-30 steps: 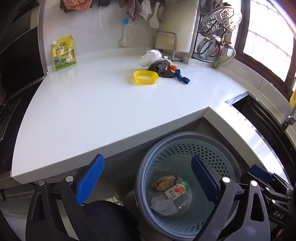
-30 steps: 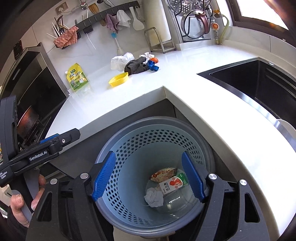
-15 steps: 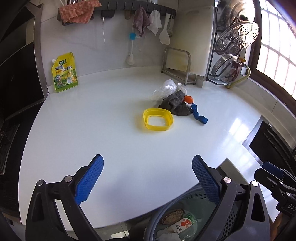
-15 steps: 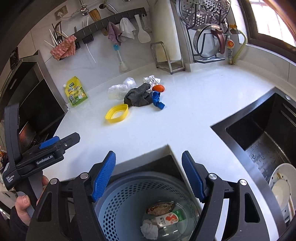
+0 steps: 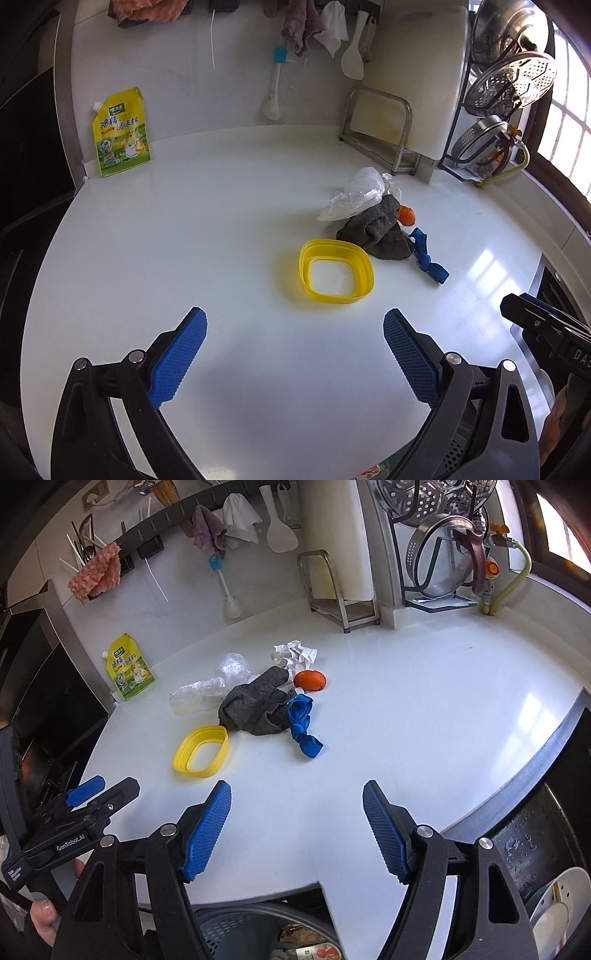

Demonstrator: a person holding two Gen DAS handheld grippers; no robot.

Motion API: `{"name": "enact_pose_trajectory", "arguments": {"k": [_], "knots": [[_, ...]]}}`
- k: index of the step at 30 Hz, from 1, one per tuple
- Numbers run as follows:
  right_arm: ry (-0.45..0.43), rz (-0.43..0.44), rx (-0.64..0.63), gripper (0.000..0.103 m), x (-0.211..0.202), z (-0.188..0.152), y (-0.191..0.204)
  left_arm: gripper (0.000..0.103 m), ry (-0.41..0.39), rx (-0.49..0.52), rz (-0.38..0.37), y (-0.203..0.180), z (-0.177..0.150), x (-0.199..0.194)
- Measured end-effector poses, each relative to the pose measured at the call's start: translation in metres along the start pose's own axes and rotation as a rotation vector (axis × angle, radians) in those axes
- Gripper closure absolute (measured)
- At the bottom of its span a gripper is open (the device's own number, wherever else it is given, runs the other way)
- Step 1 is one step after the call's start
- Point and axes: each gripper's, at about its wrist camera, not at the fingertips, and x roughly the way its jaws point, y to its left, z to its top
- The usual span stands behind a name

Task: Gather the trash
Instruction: 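Move both open tools up over the counter toward the yellow lid, then grasp the yellow lid with the left tool while the right tool grasps the blue ribbon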

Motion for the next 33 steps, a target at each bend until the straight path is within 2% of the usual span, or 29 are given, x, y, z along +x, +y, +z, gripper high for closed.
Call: {"name": "enact_pose_trajectory", "arguments": {"k": [21, 33], "knots": [[0.104, 0.008, -0.024, 0.032, 0.073, 0.033, -0.009, 0.008, 0.055, 0.012, 0.009, -0.005, 0.021, 0.047], [0.151, -0.095, -0.103, 0.033, 0.11, 0.045, -0.002, 0.008, 0.087, 0.018, 0.011, -0.002, 0.018, 0.059]]}}
